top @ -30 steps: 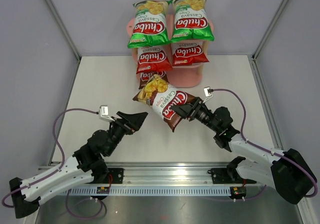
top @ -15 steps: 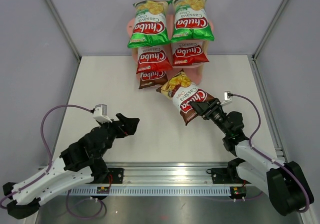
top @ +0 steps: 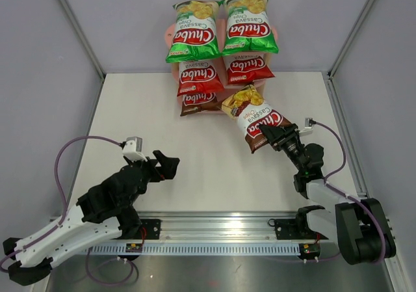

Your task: Place and organize the chips bags onto the shelf

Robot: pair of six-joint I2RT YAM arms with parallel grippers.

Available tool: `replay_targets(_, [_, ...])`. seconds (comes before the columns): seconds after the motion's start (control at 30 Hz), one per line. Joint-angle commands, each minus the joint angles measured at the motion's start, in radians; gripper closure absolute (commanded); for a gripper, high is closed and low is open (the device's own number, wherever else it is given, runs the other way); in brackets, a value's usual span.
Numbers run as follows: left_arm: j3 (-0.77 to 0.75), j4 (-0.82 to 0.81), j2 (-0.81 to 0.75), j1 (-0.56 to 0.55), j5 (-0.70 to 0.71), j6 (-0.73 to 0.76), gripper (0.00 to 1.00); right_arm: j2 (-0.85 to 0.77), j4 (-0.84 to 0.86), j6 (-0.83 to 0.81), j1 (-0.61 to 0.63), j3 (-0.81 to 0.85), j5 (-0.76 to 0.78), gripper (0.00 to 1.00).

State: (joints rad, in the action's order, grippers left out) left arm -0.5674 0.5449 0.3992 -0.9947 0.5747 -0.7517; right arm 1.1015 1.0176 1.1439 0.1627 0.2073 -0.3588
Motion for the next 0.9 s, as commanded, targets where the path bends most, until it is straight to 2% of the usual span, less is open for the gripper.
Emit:
replay_targets(0.0, [-0.049, 0.007, -0.020, 0.001, 0.014, 0.026, 0.01, -0.015, 0.122, 0.028, -0.023, -0.011, -0.015, 0.69])
replay_targets(0.33, [-0.045, -0.003, -0.020, 0.001, 0.028, 0.032, 0.01, -0.095, -0.083, -0.003, -0.022, 0.030, -0.095, 0.71])
replay_targets(0.5, [-0.054, -0.005, -0.019, 0.001, 0.028, 0.034, 0.01, -0.178, -0.177, -0.007, -0.020, -0.005, -0.071, 0.72])
replay_targets(0.63, [-0.057, 0.000, -0.020, 0.001, 0.028, 0.038, 0.01, -0.219, -0.212, -0.024, -0.022, -0.008, -0.055, 0.72])
replay_targets(0.87, [-0.052, 0.001, -0.025, 0.001, 0.024, 0.034, 0.01, -0.180, -0.183, -0.033, -0.022, -0.016, -0.005, 0.73])
